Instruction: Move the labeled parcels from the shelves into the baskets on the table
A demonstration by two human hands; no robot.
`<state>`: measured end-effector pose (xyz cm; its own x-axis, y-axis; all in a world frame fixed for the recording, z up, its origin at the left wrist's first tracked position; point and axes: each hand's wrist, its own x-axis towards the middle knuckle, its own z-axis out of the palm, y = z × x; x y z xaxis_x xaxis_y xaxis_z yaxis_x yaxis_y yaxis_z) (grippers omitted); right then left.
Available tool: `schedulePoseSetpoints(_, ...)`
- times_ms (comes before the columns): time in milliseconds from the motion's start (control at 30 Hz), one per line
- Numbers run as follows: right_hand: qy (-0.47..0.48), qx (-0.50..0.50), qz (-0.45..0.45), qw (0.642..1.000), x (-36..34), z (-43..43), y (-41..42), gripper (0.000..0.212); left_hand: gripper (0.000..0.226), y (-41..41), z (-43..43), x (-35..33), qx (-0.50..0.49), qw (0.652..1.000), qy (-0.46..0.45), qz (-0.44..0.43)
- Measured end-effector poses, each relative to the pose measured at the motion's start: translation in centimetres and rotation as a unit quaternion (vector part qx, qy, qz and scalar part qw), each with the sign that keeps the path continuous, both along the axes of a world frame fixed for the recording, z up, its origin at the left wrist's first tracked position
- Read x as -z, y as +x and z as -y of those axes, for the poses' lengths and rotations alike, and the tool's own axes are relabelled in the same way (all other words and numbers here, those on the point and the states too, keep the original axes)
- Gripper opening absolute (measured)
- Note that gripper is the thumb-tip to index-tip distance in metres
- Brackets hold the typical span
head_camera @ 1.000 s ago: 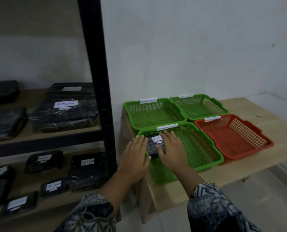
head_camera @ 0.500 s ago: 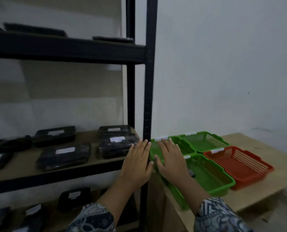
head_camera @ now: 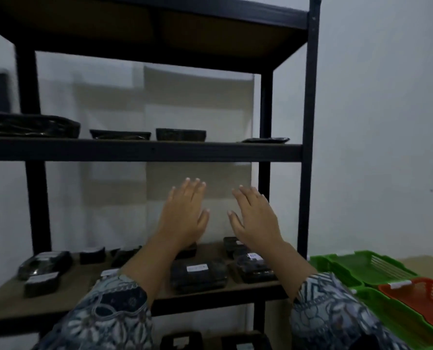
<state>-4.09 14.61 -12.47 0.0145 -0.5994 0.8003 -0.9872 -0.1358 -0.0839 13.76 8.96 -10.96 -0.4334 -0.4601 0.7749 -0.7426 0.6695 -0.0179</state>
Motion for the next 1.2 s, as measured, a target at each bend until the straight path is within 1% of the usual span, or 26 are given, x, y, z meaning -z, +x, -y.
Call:
schedulePoseSetpoints(200, -0.030, -0.031, -0.044, 0.998, -6.7, 3.5, 4.3, 0.055, 0.061, 4.7, 3.2, -6.2, -0.048, 0.996, -0.065, -0.025)
schedulePoseSetpoints(333, -0.085, -0.039, -0.079, 0.992, -10.2, 6.1, 5.6, 0.058, 0.058, 6.1, 5.3, -9.6, -0.085, 0.990, -0.110, -0.028)
schedulePoseSetpoints(433, -0.106, -0.053, -0.081, 0.990, -13.2, 8.6, 6.1, 0.052, 0.060, 6.7, 7.4, -12.4, -0.096, 0.988, -0.111, -0.048)
schedulePoseSetpoints(500, -0.096, -0.057, -0.079, 0.991, -14.8, 10.0, 6.2, 0.050, 0.061, 6.9, 8.7, -13.5, -0.105, 0.988, -0.103, -0.048)
schedulePoseSetpoints(633, -0.032, -0.065, -0.080, 0.994, -18.4, 12.7, 5.8, 0.048, 0.065, 7.2, 11.6, -15.6, -0.116, 0.991, -0.061, -0.034)
schedulePoseSetpoints(700, -0.008, -0.056, -0.081, 0.995, -20.6, 14.1, 5.3, 0.046, 0.061, 7.5, 12.8, -16.7, -0.127, 0.991, -0.026, -0.026)
schedulePoseSetpoints(800, 0.050, -0.041, -0.079, 0.995, -23.0, 16.3, 4.5, 0.047, 0.050, 7.8, 14.6, -17.2, -0.148, 0.989, 0.019, 0.011)
schedulePoseSetpoints(867, 0.099, -0.032, -0.079, 0.991, -23.6, 18.0, 4.1, 0.049, 0.048, 7.8, 15.4, -16.9, -0.156, 0.985, 0.061, 0.032)
schedulePoseSetpoints(933, 0.155, -0.019, -0.083, 0.984, -23.6, 19.8, 3.8, 0.051, 0.047, 7.7, 15.4, -16.4, -0.155, 0.983, 0.098, 0.033)
schedulePoseSetpoints(1033, 0.237, -0.010, -0.081, 0.968, -23.5, 22.3, 3.5, 0.056, 0.045, 7.6, 14.9, -16.2, -0.163, 0.982, 0.085, 0.037)
schedulePoseSetpoints(1200, 0.322, -0.033, 0.021, 0.946, -23.4, 25.2, 2.7, 0.057, 0.045, 7.3, 14.0, -15.9, -0.166, 0.984, 0.057, 0.016)
